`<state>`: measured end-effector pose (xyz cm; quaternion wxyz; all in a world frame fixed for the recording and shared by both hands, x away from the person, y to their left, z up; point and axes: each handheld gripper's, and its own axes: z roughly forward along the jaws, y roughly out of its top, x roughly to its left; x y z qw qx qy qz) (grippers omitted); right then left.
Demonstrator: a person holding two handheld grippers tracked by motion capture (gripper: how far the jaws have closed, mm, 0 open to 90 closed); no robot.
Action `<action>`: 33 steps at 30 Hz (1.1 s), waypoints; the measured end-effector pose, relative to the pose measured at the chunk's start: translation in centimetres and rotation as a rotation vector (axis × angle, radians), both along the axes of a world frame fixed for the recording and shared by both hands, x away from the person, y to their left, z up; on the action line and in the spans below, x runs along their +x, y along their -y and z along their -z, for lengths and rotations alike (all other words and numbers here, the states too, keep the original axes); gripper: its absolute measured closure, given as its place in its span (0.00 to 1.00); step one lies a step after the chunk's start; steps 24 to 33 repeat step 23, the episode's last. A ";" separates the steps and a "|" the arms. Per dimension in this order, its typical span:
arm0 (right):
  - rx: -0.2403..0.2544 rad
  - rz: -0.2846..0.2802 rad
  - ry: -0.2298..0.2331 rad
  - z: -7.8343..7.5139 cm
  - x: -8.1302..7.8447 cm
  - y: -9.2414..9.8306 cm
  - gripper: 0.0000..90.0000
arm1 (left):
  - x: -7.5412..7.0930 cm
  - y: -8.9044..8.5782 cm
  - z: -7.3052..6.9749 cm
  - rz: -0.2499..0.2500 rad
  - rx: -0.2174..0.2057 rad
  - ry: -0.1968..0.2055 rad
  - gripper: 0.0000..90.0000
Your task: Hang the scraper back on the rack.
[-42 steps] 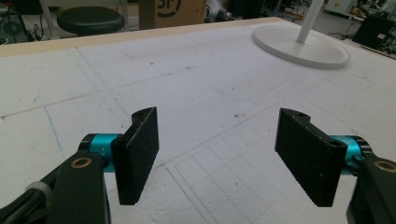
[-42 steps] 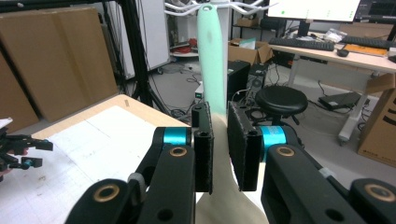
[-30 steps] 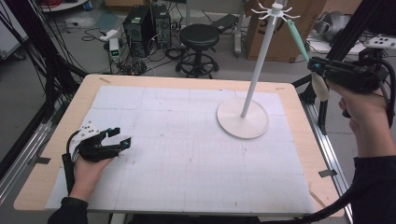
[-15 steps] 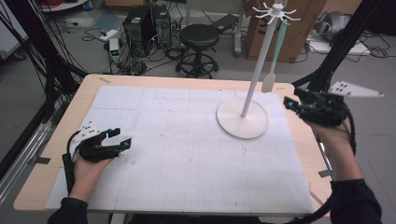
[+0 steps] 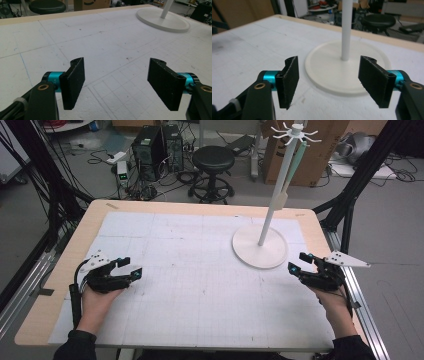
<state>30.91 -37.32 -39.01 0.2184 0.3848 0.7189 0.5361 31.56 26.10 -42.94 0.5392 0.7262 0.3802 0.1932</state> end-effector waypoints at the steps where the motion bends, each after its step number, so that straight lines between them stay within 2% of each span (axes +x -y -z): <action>1: 0.002 0.005 -0.002 0.4 -0.1 0.0 0.35 | 0.0 0.1 0.0 0.000 0.001 0.002 0.34; 4: -0.011 0.023 -0.012 1.5 -0.2 -0.1 0.36 | 0.2 0.2 0.1 0.001 0.005 0.003 0.34; 8: -0.055 0.022 -0.045 2.6 -0.1 -0.7 0.36 | 0.3 0.4 0.3 0.005 0.009 0.004 0.34; 15: -0.094 0.001 -0.047 2.9 -0.3 -1.5 0.36 | 0.3 0.5 0.3 0.006 0.010 0.002 0.34; 23: -0.130 -0.015 -0.066 3.3 -0.3 -1.9 0.34 | 0.0 0.8 0.3 0.022 0.049 -0.010 0.34; 33: -0.130 -0.015 -0.066 3.3 -0.3 -1.9 0.34 | 0.0 0.8 0.3 0.022 0.049 -0.010 0.34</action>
